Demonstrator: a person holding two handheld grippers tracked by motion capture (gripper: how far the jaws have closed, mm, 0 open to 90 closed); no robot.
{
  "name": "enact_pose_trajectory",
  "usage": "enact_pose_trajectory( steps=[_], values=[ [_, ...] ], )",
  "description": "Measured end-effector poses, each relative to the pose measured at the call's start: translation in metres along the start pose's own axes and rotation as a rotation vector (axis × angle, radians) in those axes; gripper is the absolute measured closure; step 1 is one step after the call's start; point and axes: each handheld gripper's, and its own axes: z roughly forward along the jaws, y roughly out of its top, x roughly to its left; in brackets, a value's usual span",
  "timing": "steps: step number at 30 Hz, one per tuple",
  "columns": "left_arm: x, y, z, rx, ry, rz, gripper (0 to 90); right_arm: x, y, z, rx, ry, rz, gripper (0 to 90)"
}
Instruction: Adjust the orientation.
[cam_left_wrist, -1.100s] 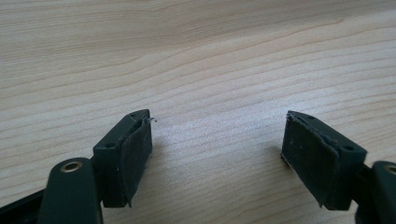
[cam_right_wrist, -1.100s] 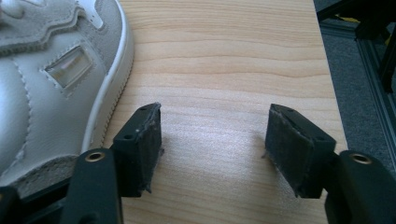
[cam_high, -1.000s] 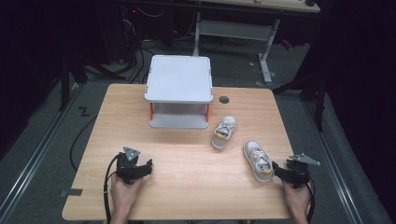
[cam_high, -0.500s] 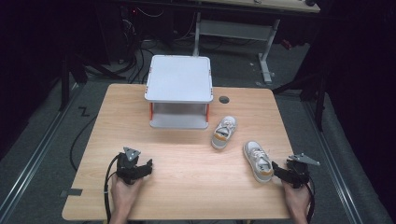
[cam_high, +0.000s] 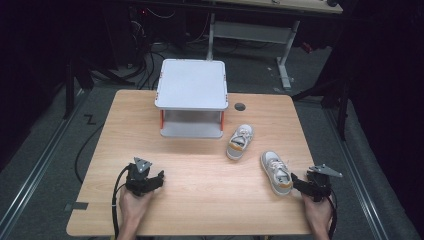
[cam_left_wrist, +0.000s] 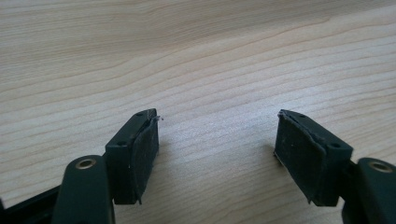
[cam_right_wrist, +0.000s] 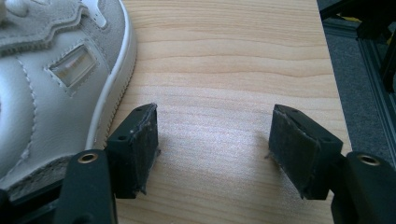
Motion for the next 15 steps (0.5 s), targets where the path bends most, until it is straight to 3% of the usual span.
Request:
enact_pose_trajectory(
  steps=[9, 15],
  values=[
    [-0.008, 0.005, -0.002, 0.003, -0.04, 0.023, 32.5, 0.0, 0.0, 0.0, 0.0, 0.002, -0.001, 33.1],
    [-0.018, 0.016, -0.005, -0.021, -0.09, 0.034, 33.5, 0.0, 0.0, 0.0, 0.0, 0.002, -0.003, 33.0]
  ],
)
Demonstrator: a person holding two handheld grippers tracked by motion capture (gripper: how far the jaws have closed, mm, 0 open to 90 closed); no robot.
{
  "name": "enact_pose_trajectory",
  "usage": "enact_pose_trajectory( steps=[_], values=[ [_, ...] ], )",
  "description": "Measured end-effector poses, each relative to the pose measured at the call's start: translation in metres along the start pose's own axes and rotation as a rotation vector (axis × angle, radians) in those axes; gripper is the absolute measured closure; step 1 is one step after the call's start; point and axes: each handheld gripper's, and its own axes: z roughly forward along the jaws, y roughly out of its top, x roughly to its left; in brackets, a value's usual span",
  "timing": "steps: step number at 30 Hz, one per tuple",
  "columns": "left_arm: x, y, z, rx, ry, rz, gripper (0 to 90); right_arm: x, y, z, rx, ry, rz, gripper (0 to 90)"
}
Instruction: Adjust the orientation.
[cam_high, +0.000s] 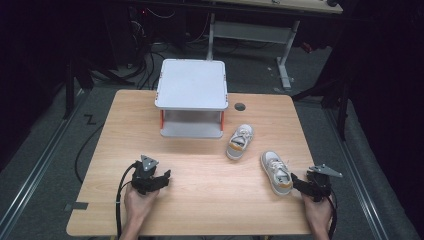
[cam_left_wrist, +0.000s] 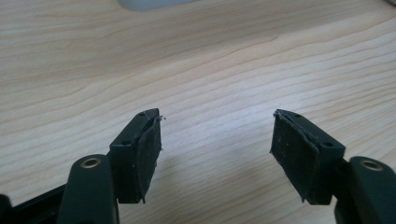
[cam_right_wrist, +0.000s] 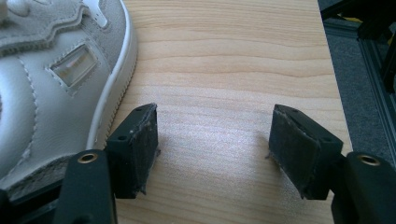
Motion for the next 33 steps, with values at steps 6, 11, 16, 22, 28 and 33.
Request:
enact_pose_trajectory(
  steps=[6, 11, 16, 22, 28, 33],
  values=[
    [-0.006, 0.01, 0.0, -0.002, -0.033, 0.022, 34.6, 0.0, 0.0, 0.0, 0.0, 0.0, 0.0, 33.0],
    [-0.01, 0.019, 0.0, -0.004, -0.054, 0.034, 35.5, 0.0, 0.0, 0.0, 0.0, 0.003, -0.002, 32.8],
    [-0.012, 0.029, 0.002, -0.005, -0.087, 0.027, 37.4, 0.0, 0.0, 0.0, 0.0, 0.004, -0.004, 32.7],
    [-0.018, 0.042, 0.006, -0.015, -0.122, 0.027, 38.0, 0.0, 0.0, 0.0, 0.0, 0.004, -0.005, 32.6],
    [-0.031, 0.059, 0.012, -0.013, -0.147, 0.073, 37.4, 0.0, 0.0, 0.0, 0.0, 0.004, -0.005, 32.6],
    [-0.041, 0.072, 0.016, -0.016, -0.179, 0.088, 37.6, 0.0, 0.0, 0.0, 0.001, 0.005, -0.007, 32.2]
  ],
)
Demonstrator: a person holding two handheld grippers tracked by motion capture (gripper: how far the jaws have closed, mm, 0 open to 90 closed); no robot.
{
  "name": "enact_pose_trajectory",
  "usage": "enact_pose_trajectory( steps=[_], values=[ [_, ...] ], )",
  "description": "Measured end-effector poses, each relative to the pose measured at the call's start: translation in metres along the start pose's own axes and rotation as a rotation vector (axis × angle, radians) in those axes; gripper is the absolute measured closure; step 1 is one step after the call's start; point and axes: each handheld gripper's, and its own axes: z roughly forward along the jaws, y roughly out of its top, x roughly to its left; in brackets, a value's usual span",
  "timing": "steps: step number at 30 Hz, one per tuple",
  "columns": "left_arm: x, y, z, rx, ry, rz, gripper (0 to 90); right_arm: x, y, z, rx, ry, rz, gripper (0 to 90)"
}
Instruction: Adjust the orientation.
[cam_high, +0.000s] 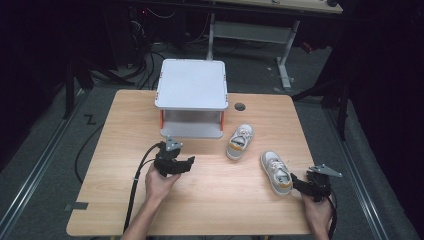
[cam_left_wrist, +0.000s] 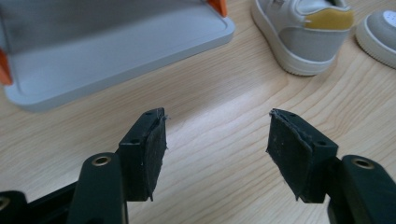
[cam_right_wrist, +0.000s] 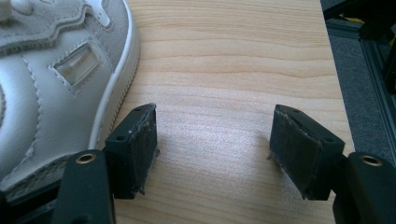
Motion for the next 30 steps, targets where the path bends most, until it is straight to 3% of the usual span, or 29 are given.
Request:
enact_pose_trajectory(
  steps=[6, 11, 14, 27, 30],
  values=[
    [-0.008, 0.016, 0.008, -0.013, -0.036, 0.003, 38.1, 0.0, 0.0, 0.0, 0.001, 0.003, -0.001, 31.9],
    [-0.015, 0.031, 0.016, 0.0, -0.042, 0.022, 38.6, 0.0, 0.0, 0.0, 0.0, 0.003, -0.004, 31.7],
    [-0.02, 0.039, 0.021, 0.001, -0.029, 0.038, 38.4, 0.0, 0.0, 0.0, 0.0, 0.004, -0.003, 31.6],
    [-0.036, 0.071, 0.043, -0.02, -0.035, 0.037, 39.6, 0.0, 0.0, 0.0, 0.0, 0.004, -0.004, 31.6],
    [-0.04, 0.078, 0.048, 0.006, -0.018, 0.077, 42.0, 0.0, 0.0, 0.0, 0.0, 0.004, -0.003, 31.5]
  ],
)
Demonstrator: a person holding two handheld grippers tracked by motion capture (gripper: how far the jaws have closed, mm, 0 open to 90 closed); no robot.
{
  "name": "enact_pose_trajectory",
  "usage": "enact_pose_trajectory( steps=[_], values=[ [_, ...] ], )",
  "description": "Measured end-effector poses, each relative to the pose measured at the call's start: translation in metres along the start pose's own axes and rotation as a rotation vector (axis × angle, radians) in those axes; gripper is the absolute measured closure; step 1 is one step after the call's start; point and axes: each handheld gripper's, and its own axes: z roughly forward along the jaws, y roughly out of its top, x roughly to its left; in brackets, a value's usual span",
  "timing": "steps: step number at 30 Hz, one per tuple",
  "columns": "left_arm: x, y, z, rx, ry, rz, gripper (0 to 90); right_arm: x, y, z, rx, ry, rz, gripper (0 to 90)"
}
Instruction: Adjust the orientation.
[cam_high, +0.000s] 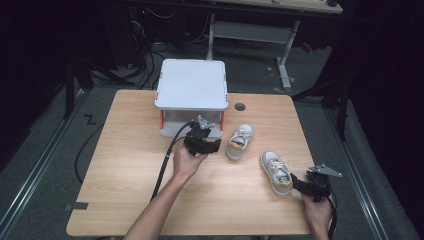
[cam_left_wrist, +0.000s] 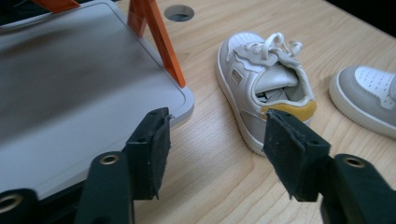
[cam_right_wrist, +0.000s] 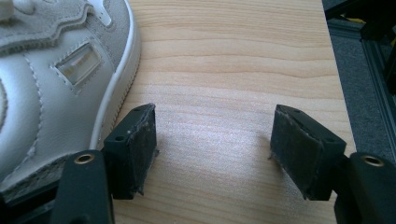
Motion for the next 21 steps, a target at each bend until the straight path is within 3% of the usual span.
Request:
enact_pose_trajectory(
  steps=[2, 12, 21],
  values=[
    [-0.001, 0.004, 0.004, 0.0, -0.021, 0.0, 43.3, 0.0, 0.0, 0.0, 0.0, 0.001, 0.001, 31.6],
    [-0.017, 0.022, 0.035, 0.044, -0.03, 0.031, 42.0, 0.0, 0.0, 0.0, -0.001, 0.001, 0.0, 31.6],
    [-0.028, 0.034, 0.062, 0.069, -0.017, 0.041, 42.4, 0.0, 0.0, 0.0, -0.001, 0.001, 0.0, 31.6]
  ],
)
